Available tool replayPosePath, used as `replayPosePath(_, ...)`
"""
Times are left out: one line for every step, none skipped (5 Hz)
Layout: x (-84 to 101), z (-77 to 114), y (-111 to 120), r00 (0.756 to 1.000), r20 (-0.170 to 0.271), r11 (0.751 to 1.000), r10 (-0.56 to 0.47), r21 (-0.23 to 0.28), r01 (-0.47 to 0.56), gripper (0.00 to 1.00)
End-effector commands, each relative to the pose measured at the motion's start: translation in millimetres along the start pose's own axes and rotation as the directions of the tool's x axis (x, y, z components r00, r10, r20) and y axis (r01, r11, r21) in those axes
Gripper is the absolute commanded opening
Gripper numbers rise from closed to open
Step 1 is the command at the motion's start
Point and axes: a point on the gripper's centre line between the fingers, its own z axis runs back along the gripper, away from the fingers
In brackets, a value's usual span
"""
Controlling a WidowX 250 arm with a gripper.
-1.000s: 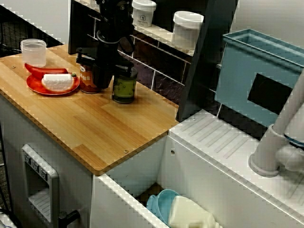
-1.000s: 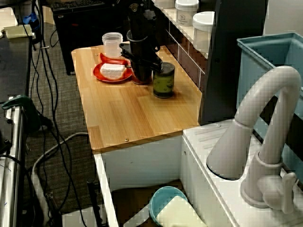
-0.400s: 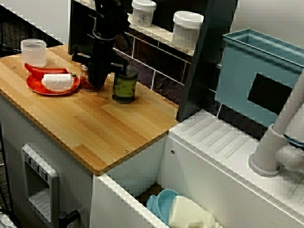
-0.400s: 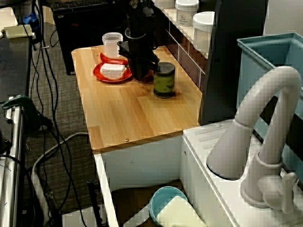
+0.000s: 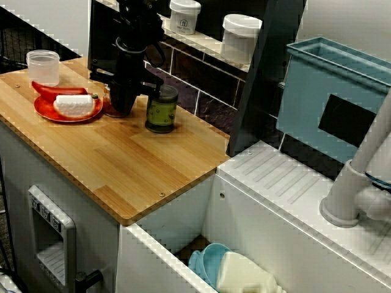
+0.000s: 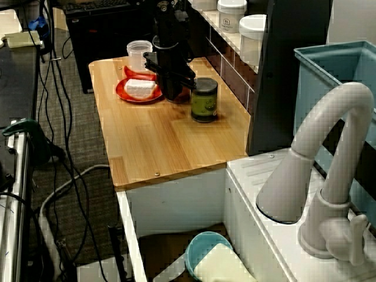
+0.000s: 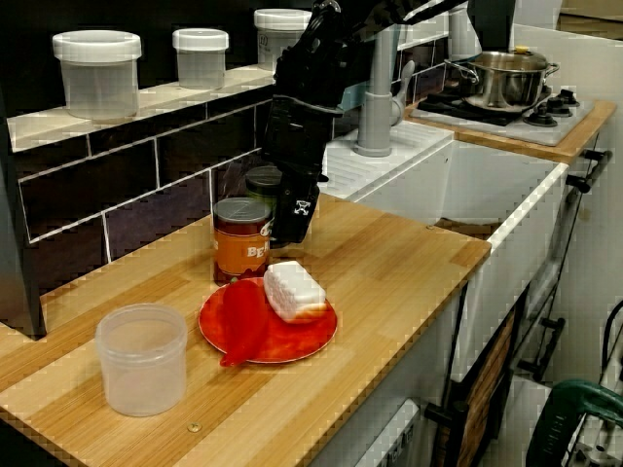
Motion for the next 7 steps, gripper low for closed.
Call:
replayPosePath(34.8, 20.1, 5.5, 0.997, 0.059, 0.999, 0.05, -0.024, -0.048, 0.0)
replayPosePath(42.8, 22.2, 9.0, 0.996, 0.064, 0.998, 0.056, -0.024, -0.055, 0.0)
replayPosePath(51.9, 22.5, 15.2, 0.994, 0.079, 0.997, 0.073, -0.024, -0.072, 0.0)
replayPosePath(57.9, 22.5, 17.6, 0.994, 0.078, 0.997, 0.079, -0.017, -0.078, 0.0)
replayPosePath(60.3, 23.3, 19.5, 0.993, 0.083, 0.997, 0.079, -0.02, -0.078, 0.0)
replayPosePath(62.7, 22.1, 28.8, 0.993, 0.086, 0.996, 0.083, -0.018, -0.082, 1.0)
replayPosePath(50.5, 26.5, 30.5, 0.993, 0.11, 0.998, 0.045, -0.036, -0.042, 1.0)
